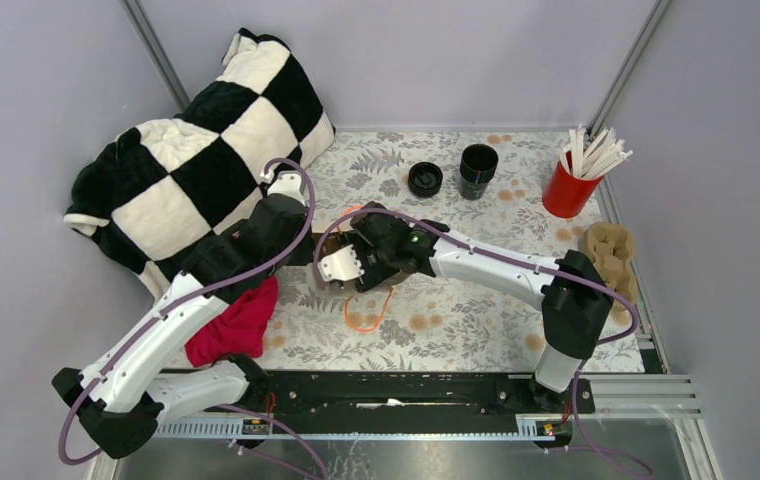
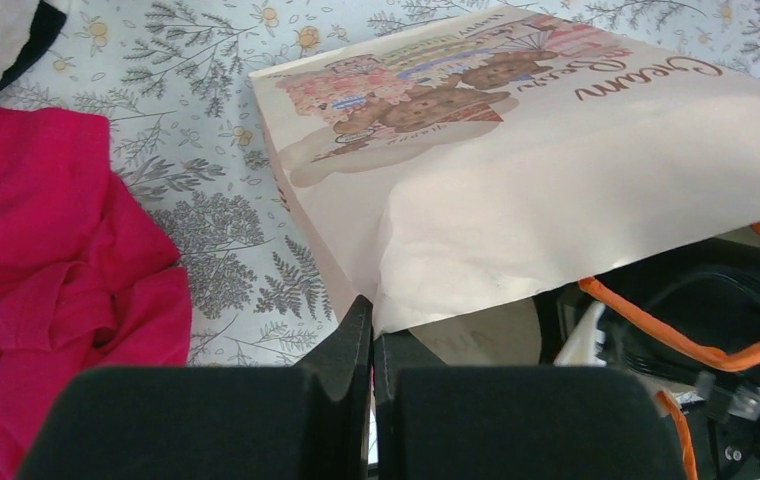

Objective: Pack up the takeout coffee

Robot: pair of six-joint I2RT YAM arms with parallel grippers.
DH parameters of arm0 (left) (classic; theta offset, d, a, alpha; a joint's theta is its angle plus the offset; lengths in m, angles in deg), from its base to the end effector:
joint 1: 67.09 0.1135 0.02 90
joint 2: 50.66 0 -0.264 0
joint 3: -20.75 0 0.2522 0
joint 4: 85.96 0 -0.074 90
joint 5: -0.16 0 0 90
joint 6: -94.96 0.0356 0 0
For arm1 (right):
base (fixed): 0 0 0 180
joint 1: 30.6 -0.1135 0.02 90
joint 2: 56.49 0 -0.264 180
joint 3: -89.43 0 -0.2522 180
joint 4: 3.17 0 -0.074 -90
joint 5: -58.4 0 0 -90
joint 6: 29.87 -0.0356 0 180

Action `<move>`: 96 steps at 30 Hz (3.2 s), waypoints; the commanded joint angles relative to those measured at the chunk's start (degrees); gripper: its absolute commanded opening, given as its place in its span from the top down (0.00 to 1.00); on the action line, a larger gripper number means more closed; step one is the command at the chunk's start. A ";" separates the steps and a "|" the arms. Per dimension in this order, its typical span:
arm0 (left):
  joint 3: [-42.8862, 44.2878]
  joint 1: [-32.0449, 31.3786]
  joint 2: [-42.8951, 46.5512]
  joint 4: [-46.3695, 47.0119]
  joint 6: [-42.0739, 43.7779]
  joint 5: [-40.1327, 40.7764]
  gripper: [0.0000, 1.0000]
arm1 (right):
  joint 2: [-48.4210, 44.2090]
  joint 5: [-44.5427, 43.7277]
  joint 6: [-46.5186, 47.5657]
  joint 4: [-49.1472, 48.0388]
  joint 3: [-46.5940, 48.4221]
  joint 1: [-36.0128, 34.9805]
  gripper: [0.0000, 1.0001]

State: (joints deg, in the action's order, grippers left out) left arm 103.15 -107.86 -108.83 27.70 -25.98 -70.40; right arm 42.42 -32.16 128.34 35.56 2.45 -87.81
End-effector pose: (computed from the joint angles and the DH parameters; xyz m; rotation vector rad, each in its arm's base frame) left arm 0.1520 -0.1155 0.3692 0.0224 2.2699 -0.2745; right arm 0.2114 0.3275 0.2715 -2.0880 1.0826 -0.1057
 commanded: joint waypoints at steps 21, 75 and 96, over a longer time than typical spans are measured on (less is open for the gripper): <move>-4.27 -0.27 4.96 3.98 2.61 -8.33 1.00 | -3.62 -7.26 2.63 -10.28 -5.08 2.30 0.74; 2.12 -0.22 1.68 2.89 5.16 -22.66 1.00 | -1.98 4.80 -4.73 -12.98 -5.41 5.31 0.71; 14.23 -0.17 -4.87 -12.70 -3.02 -14.09 0.77 | 1.28 9.30 -10.51 9.40 4.09 3.74 0.72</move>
State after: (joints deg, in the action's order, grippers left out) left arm 113.31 -107.91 -113.57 17.38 -27.53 -88.73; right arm 40.94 -26.14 121.32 39.06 1.51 -83.48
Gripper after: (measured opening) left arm 0.144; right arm 0.764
